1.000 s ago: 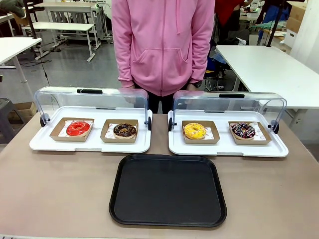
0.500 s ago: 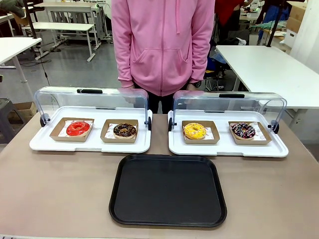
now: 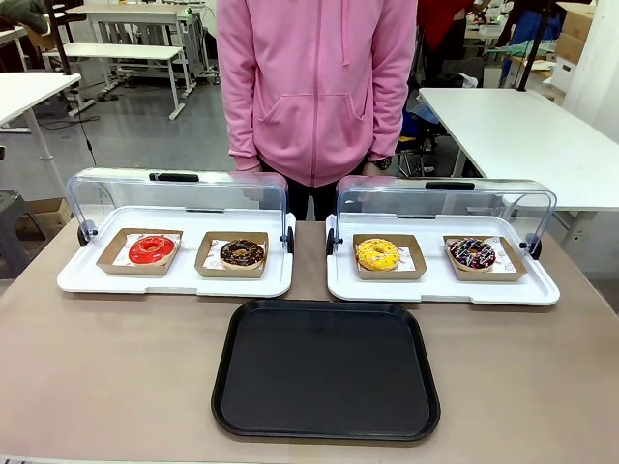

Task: Move the first donut from the left to the tray.
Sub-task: Pick up the Paper togo box containing the Donut indicated by the person and place it on the Handle tray.

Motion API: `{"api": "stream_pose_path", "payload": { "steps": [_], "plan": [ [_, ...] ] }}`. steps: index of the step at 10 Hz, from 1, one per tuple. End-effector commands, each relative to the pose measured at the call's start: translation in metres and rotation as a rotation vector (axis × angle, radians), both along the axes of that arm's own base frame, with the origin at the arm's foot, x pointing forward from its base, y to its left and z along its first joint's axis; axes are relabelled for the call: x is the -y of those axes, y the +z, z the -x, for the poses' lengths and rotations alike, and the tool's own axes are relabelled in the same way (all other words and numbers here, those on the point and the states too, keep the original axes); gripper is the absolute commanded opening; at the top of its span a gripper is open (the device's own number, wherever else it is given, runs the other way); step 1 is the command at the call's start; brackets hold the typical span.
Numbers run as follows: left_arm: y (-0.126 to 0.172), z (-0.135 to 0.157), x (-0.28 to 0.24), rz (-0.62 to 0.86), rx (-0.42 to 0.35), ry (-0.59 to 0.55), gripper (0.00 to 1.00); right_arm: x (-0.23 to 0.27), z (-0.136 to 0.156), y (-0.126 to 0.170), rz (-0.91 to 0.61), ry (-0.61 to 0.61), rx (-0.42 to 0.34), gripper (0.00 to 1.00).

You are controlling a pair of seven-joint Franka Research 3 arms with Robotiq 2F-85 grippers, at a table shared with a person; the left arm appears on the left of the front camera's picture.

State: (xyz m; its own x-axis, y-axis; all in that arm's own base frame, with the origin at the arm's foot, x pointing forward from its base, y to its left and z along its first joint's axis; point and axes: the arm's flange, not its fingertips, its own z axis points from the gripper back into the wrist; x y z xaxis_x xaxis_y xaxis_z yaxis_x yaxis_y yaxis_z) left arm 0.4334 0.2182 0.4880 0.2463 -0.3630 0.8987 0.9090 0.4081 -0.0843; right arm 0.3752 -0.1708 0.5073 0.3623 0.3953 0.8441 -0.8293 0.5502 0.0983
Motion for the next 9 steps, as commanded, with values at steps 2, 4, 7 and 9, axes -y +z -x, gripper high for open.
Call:
{"api": "stream_pose_path", "payload": {
  "steps": [2, 4, 7, 9],
  "plan": [
    [0.0005, -0.0005, 0.0007, -0.006, -0.005, 0.003, 1.0, -0.0016, -0.0021, -0.0003, -0.017, 0.002, 0.021, 1.0],
    [0.0005, -0.0005, 0.0007, -0.006, -0.005, 0.003, 1.0, -0.0016, -0.0021, -0.0003, -0.017, 0.002, 0.021, 1.0],
    [0.0005, -0.0005, 0.0007, -0.006, -0.005, 0.003, 1.0, -0.0016, -0.0021, -0.0003, -0.017, 0.002, 0.021, 1.0],
    [0.0005, -0.0005, 0.0007, -0.006, -0.005, 0.003, 1.0, -0.0016, -0.0021, -0.0003, -0.017, 0.002, 0.021, 1.0]
  ]
}}
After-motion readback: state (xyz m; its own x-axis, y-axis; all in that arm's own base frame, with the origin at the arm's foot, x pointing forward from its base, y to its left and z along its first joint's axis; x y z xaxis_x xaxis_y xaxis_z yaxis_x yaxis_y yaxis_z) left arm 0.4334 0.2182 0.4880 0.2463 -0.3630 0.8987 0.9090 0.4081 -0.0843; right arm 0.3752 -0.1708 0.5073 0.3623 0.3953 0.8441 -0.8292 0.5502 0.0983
